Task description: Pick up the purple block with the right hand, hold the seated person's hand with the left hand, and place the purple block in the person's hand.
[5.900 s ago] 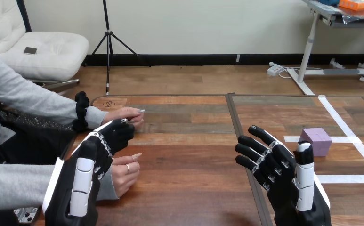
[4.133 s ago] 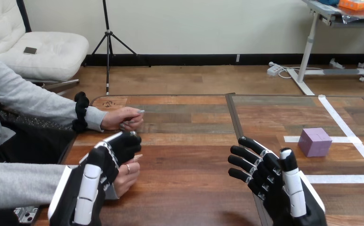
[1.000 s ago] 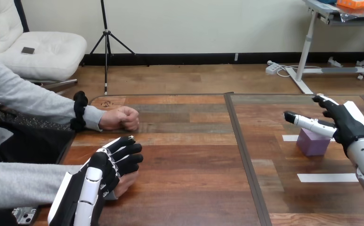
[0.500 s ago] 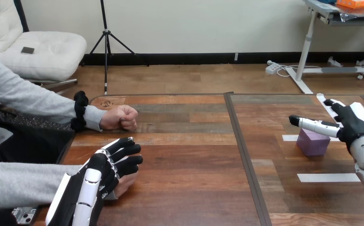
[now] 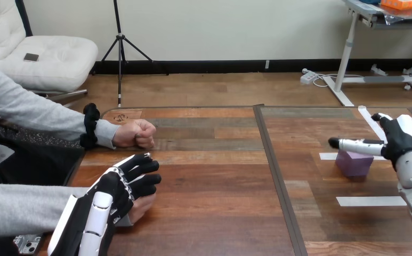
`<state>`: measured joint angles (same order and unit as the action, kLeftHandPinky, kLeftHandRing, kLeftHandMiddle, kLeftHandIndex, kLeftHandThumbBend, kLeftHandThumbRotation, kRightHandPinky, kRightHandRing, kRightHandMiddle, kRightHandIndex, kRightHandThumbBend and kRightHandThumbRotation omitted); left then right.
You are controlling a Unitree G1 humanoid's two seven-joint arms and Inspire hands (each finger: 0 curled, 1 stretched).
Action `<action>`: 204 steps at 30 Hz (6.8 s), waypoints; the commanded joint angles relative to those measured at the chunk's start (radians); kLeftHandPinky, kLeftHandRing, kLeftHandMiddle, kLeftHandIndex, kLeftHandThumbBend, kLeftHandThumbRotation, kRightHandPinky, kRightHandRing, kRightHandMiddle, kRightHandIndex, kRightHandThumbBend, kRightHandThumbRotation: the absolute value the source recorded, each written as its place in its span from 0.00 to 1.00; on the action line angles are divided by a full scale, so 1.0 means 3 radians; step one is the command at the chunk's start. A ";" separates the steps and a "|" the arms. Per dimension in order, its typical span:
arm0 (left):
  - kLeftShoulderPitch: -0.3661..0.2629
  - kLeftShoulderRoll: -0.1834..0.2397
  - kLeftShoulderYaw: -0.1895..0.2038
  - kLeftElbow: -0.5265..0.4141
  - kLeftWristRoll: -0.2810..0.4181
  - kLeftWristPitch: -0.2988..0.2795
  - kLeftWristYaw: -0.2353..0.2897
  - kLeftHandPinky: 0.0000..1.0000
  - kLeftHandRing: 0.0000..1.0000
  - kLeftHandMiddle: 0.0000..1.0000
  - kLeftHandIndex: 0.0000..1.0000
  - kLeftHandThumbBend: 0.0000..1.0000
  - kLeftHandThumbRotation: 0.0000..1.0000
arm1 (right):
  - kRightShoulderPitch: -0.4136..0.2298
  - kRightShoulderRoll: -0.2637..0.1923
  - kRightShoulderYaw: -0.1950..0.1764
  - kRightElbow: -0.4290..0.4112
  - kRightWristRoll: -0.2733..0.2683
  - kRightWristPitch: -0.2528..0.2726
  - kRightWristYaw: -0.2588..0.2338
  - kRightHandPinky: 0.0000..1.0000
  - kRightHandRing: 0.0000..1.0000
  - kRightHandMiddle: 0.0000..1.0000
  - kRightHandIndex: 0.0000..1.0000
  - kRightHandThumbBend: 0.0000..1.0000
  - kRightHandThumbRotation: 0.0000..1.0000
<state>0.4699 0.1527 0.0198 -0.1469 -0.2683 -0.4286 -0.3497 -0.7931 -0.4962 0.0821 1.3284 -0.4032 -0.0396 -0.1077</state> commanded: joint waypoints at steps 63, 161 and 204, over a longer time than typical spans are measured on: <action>-0.0008 0.0006 0.0128 -0.0300 -0.0027 -0.0051 0.0008 0.76 0.73 0.78 0.79 0.54 1.00 | 0.0080 0.0390 0.0240 0.0019 -0.0023 -0.0045 -0.0093 0.54 0.61 0.66 0.66 0.93 0.00; -0.0156 0.0023 0.0180 -0.0239 -0.0047 0.0015 -0.0024 0.77 0.70 0.76 0.75 0.57 1.00 | -0.0212 0.0440 0.0362 0.0050 -0.0051 0.0450 0.0381 0.67 0.87 0.95 0.96 1.00 0.37; -0.0144 0.0029 0.0179 -0.0233 -0.0071 0.0012 -0.0099 0.77 0.70 0.76 0.76 0.55 1.00 | -0.0305 0.0561 0.0280 -0.0010 0.0068 0.0123 0.0280 0.61 0.82 0.90 0.92 1.00 0.21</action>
<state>0.4730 0.1550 0.0615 -0.1915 -0.2692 -0.4243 -0.3766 -0.8233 -0.3674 0.1500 1.3406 -0.3762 0.0472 -0.0281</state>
